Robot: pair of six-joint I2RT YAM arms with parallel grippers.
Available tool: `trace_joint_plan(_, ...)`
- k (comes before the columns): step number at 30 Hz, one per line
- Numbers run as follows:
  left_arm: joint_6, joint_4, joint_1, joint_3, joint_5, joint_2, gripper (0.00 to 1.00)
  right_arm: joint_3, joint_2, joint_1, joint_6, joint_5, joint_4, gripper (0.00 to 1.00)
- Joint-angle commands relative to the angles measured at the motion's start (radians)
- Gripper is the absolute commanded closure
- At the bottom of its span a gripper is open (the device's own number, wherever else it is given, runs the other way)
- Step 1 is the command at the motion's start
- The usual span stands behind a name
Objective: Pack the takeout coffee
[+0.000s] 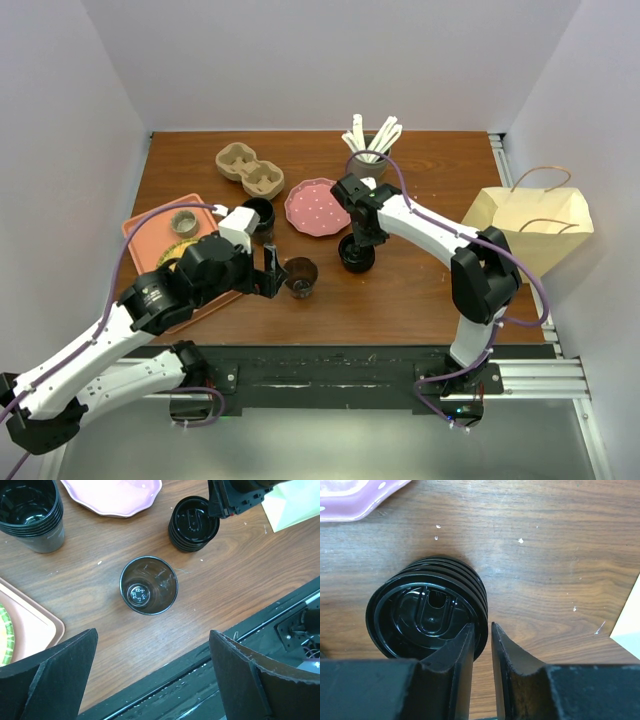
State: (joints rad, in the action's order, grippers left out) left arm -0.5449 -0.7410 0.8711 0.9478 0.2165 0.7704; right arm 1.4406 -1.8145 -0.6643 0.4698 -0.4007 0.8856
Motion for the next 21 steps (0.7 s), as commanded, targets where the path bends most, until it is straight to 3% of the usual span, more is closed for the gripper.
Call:
trace_joint_plan(1, 0.033, 0.038, -0.004, 0.032, -0.005, 0.003, 0.02, 0.049, -0.012, 0.006, -0.002, 0.008, -0.013, 0.75)
trace_joint_plan(12, 0.057, 0.043, -0.004, 0.039, -0.006, 0.012, 0.04, 0.064, -0.008, 0.012, 0.000, 0.008, -0.008, 0.87)
trace_joint_plan(21, 0.069, 0.058, -0.004, 0.042, -0.011, 0.050, 0.11, 0.099, 0.034, 0.015, -0.014, 0.005, 0.046, 0.88)
